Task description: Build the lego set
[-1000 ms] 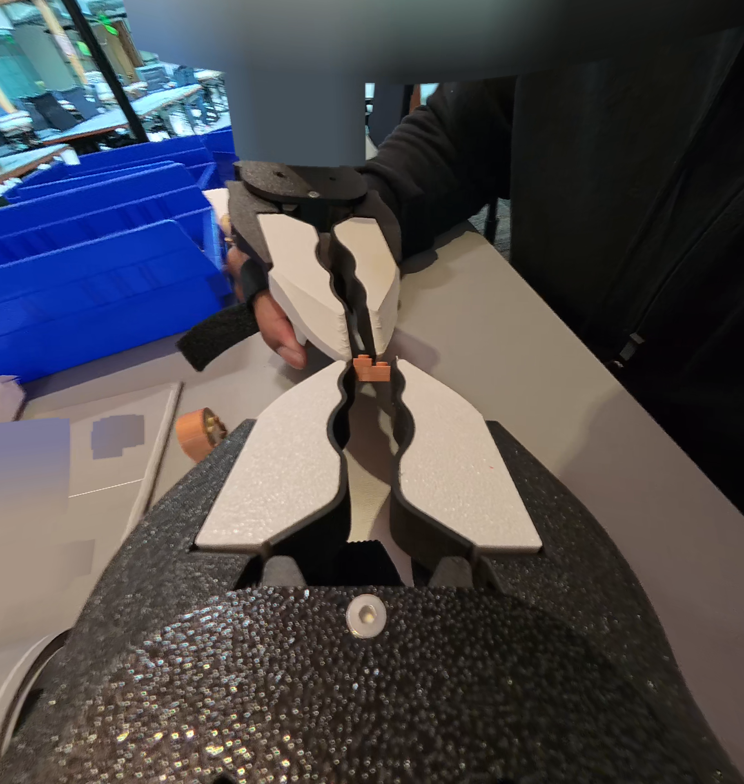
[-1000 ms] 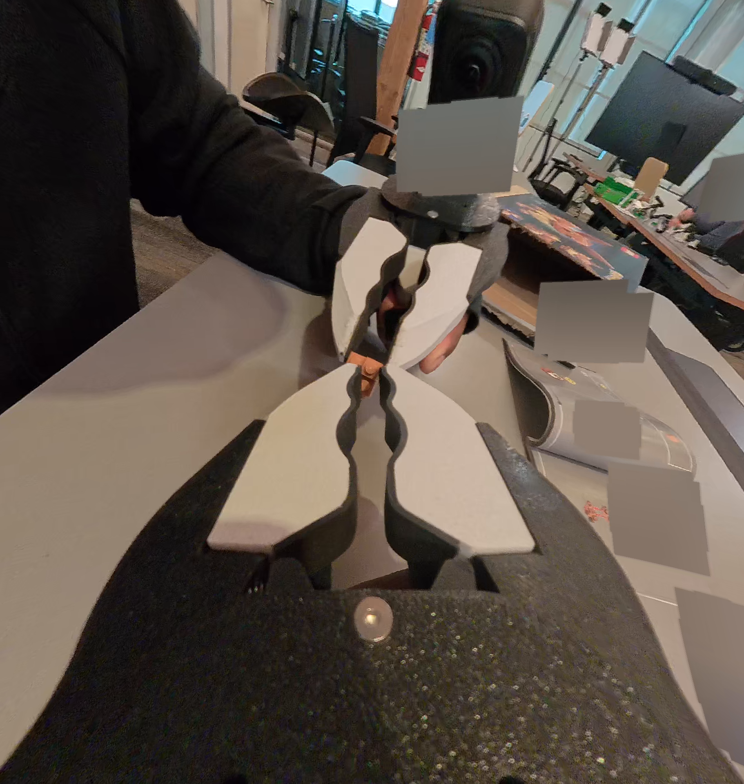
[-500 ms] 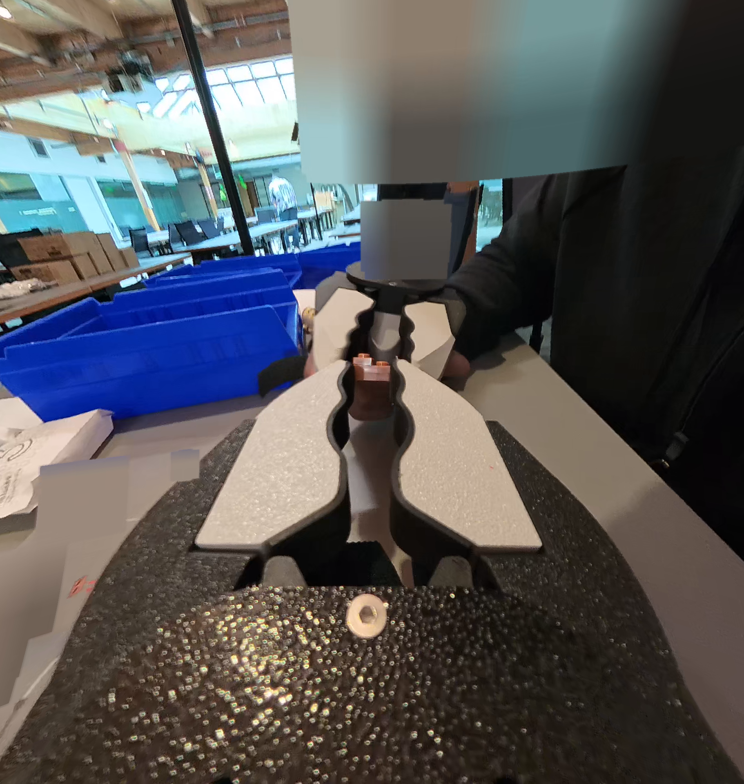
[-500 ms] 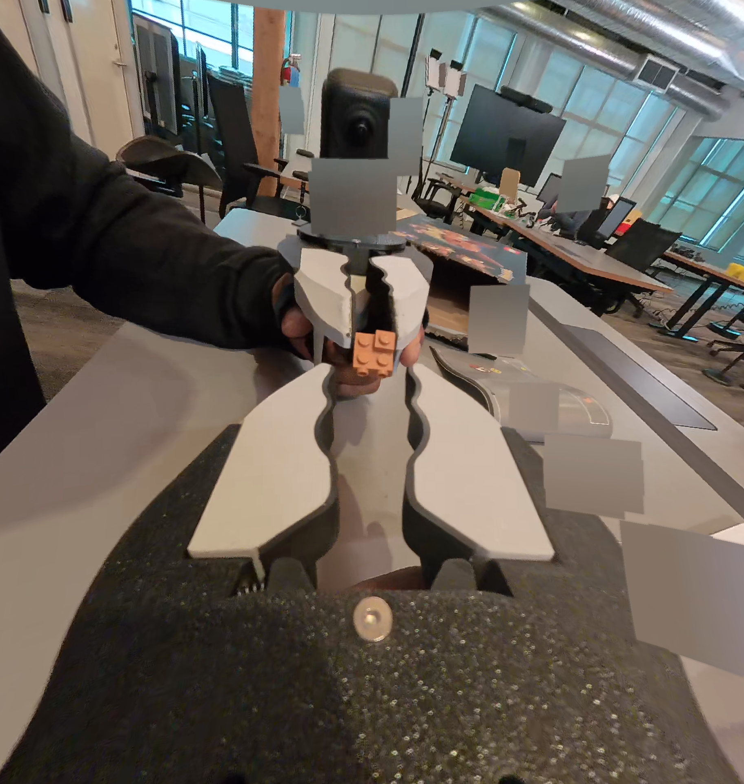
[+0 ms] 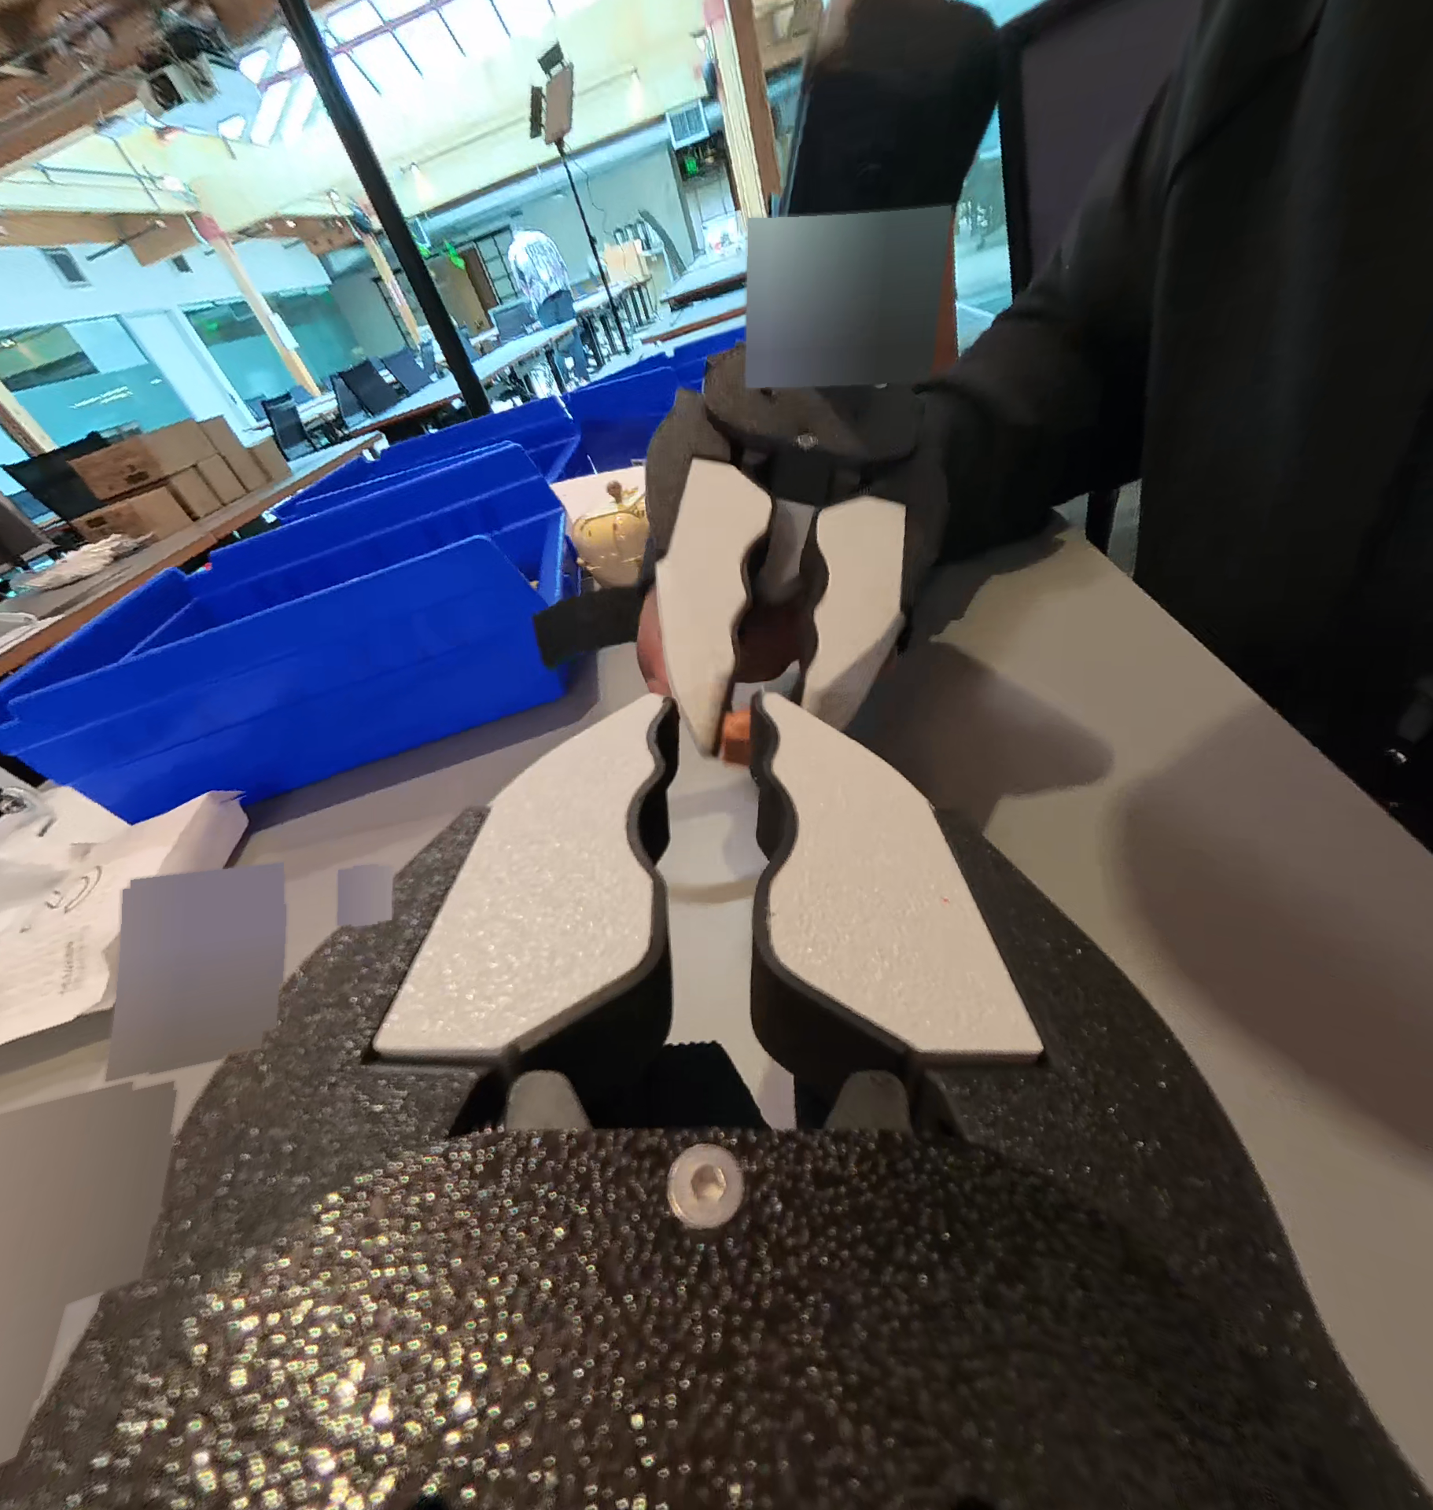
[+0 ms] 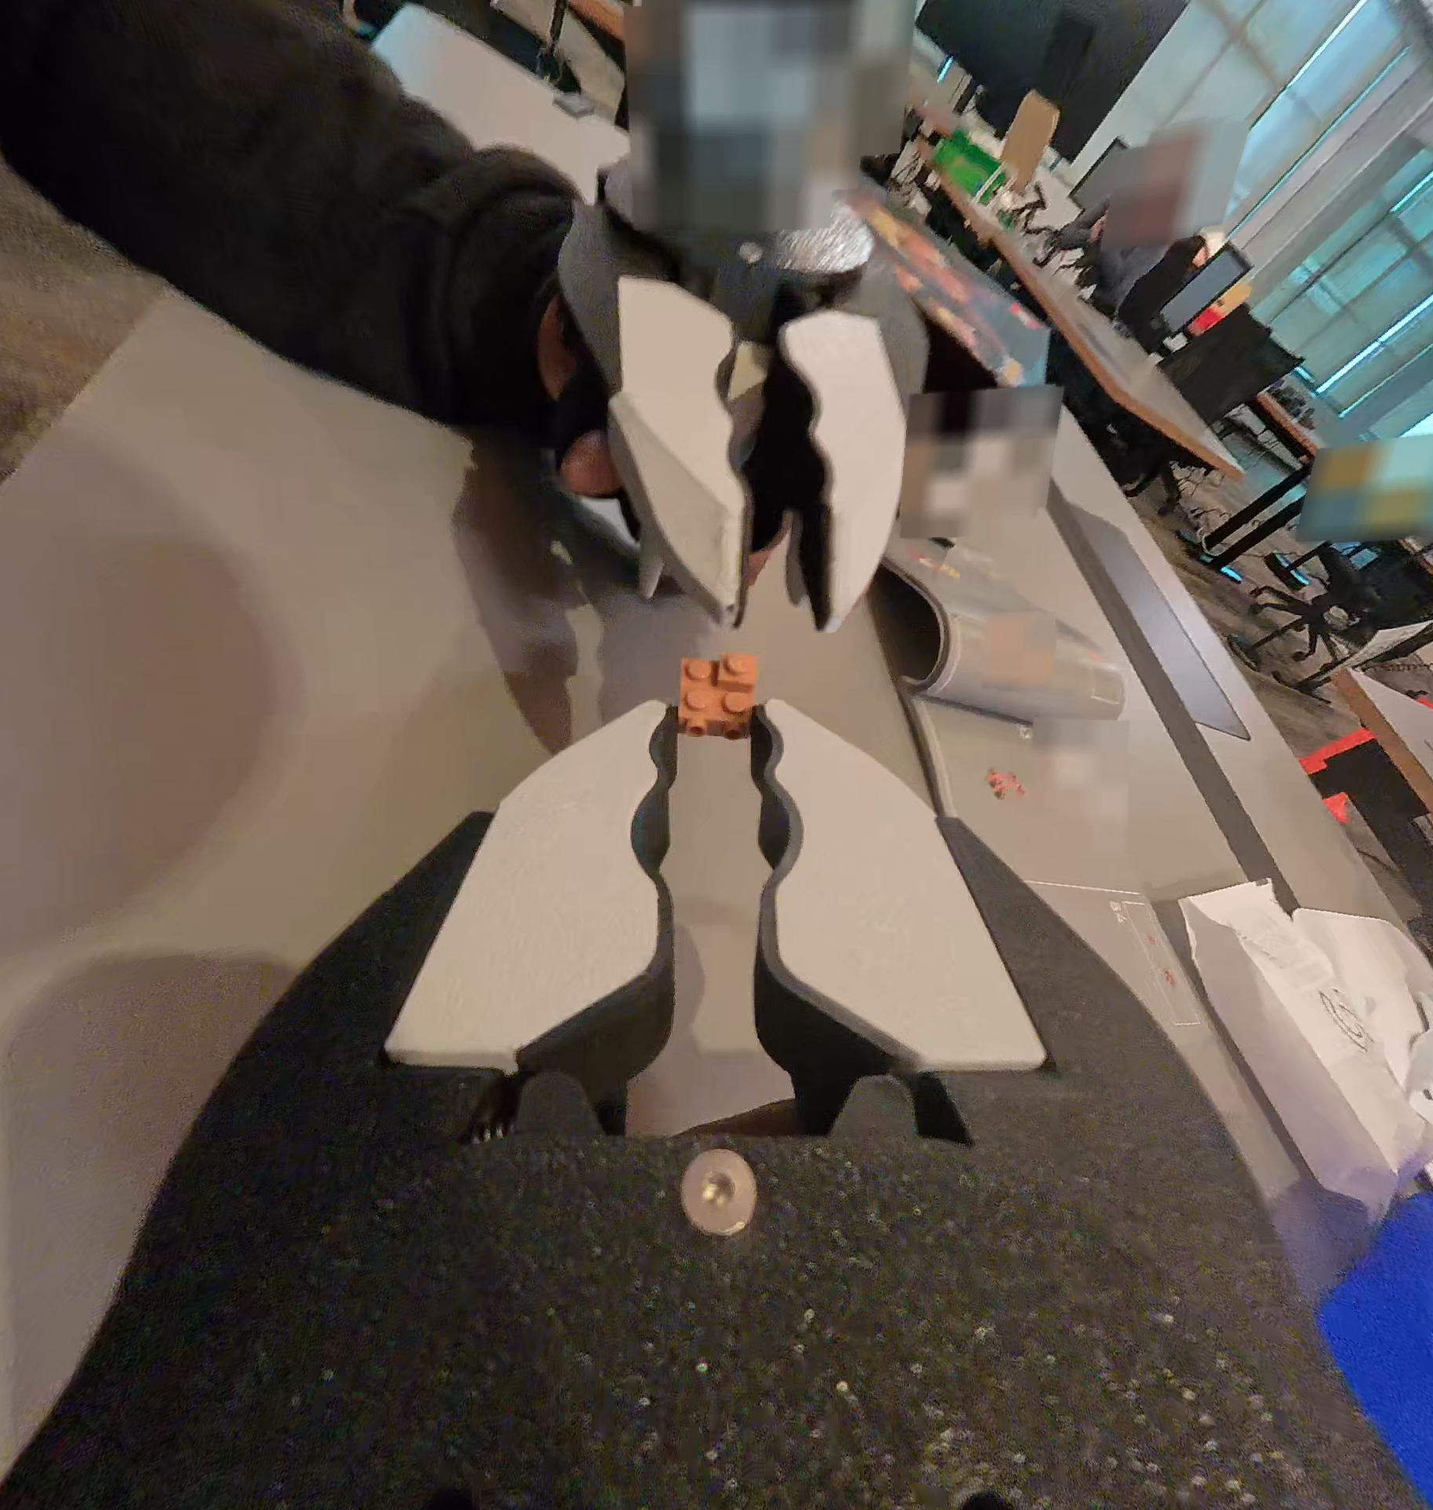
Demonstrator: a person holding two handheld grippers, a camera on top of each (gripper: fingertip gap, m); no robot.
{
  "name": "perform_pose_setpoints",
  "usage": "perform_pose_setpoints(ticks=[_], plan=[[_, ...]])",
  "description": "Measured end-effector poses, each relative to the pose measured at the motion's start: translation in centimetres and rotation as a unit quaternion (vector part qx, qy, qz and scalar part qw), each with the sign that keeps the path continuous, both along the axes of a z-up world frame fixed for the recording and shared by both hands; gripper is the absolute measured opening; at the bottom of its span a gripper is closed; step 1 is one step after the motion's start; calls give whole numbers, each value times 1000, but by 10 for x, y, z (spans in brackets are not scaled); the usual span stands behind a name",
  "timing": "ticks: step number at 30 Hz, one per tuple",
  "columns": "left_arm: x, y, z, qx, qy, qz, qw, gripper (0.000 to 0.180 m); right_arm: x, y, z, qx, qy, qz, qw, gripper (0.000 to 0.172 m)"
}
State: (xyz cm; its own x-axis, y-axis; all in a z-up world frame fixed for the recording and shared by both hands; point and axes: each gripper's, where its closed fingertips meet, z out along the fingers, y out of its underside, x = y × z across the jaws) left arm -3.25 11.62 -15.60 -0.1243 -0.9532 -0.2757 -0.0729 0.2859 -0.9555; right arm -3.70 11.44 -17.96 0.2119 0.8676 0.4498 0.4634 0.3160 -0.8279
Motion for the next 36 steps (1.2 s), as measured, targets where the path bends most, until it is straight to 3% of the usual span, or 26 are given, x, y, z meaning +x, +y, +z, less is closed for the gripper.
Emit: perform_pose_setpoints(ticks=[9, 22, 36], plan=[[4, -8, -15, 34, 68, -7, 997, 10, -4, -7, -9, -10, -7, 17, 1000, 16], [-3, -10, -27, 20, 114, -24, 993, 8, -6, -6, -13, -14, -11, 18, 1000, 16], [0, -1, -17, 1, 104, 18, 994, 7, -3, 3, -3, 13, 15, -16, 1000, 16]])
